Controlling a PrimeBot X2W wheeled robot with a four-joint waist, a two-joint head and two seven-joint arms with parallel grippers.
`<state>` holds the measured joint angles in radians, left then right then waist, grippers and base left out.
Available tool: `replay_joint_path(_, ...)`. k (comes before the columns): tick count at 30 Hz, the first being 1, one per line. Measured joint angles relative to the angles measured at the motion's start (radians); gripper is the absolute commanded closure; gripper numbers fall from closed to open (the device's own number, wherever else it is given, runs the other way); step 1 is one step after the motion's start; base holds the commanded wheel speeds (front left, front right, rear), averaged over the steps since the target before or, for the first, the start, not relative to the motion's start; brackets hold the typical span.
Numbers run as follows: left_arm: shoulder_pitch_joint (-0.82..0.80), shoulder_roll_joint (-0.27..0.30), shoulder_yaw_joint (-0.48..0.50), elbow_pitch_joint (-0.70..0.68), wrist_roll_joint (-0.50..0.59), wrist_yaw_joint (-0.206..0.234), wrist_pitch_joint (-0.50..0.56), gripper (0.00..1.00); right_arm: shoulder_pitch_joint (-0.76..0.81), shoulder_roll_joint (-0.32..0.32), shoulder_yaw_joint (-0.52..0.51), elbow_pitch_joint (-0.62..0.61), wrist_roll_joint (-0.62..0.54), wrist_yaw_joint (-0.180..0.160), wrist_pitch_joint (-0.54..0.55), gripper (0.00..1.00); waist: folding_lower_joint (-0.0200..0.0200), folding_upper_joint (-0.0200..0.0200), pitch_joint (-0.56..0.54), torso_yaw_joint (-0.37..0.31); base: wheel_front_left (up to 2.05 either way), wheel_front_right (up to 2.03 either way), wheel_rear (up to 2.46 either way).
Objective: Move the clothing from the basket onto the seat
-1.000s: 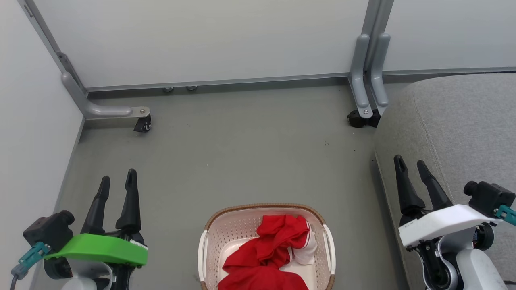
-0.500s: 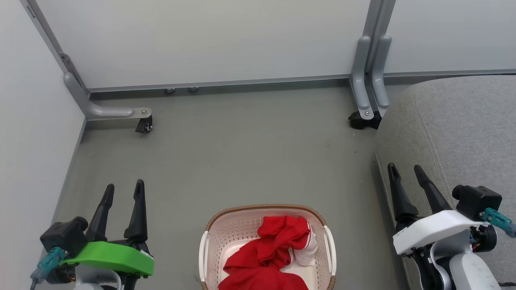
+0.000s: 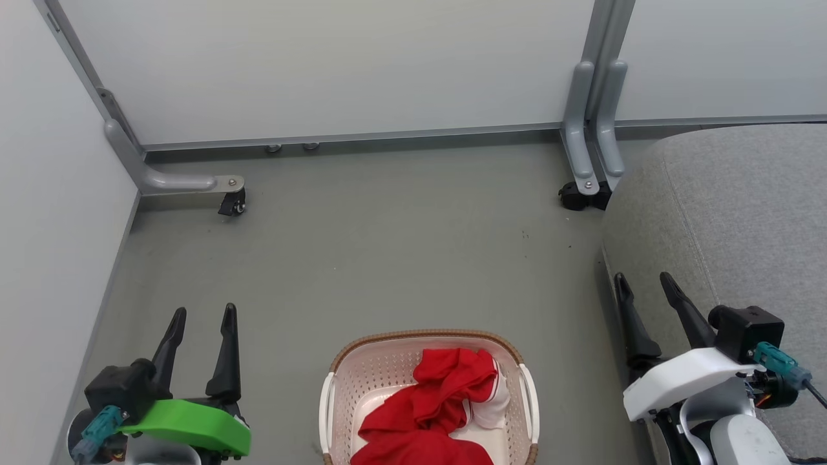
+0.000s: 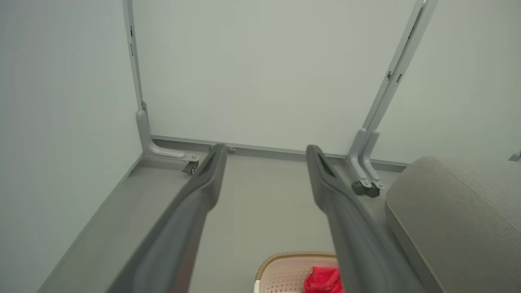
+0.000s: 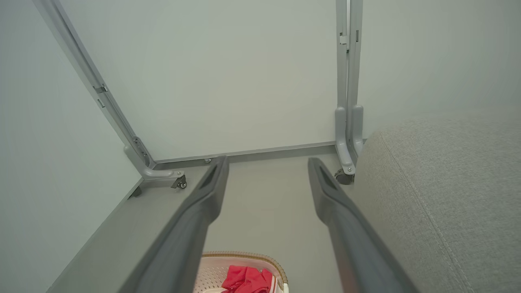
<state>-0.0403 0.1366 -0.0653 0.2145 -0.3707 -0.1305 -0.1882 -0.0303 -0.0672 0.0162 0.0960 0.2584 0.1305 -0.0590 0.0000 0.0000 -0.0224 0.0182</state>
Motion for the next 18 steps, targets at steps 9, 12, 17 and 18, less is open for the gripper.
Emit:
replay_joint_path(9, 0.006, -0.001, -0.001, 0.015, 0.067, 0.0, -0.02, 0.0, 0.006, 0.007, 0.002, -0.002, -0.07, 0.0, -0.005, 0.0, 0.0, 0.0, -0.001, 0.001, 0.0, 0.0, 0.0)
replay_joint_path(12, 0.007, -0.003, 0.002, 0.019, 0.085, 0.0, -0.026, 0.0, 0.009, 0.01, 0.003, -0.003, -0.092, 0.0, -0.006, 0.0, 0.0, 0.0, -0.002, 0.001, 0.0, 0.0, 0.0)
replay_joint_path(17, 0.009, -0.006, 0.004, 0.027, 0.128, 0.0, -0.037, 0.0, 0.015, 0.013, 0.007, -0.005, -0.126, 0.0, -0.009, 0.0, 0.0, 0.0, -0.005, 0.0, 0.0, 0.0, 0.0)
replay_joint_path(18, 0.009, -0.007, 0.004, 0.028, 0.133, 0.0, -0.039, 0.0, 0.016, 0.014, 0.007, -0.005, -0.131, 0.0, -0.009, 0.0, 0.0, 0.0, -0.006, 0.0, 0.0, 0.0, 0.0)
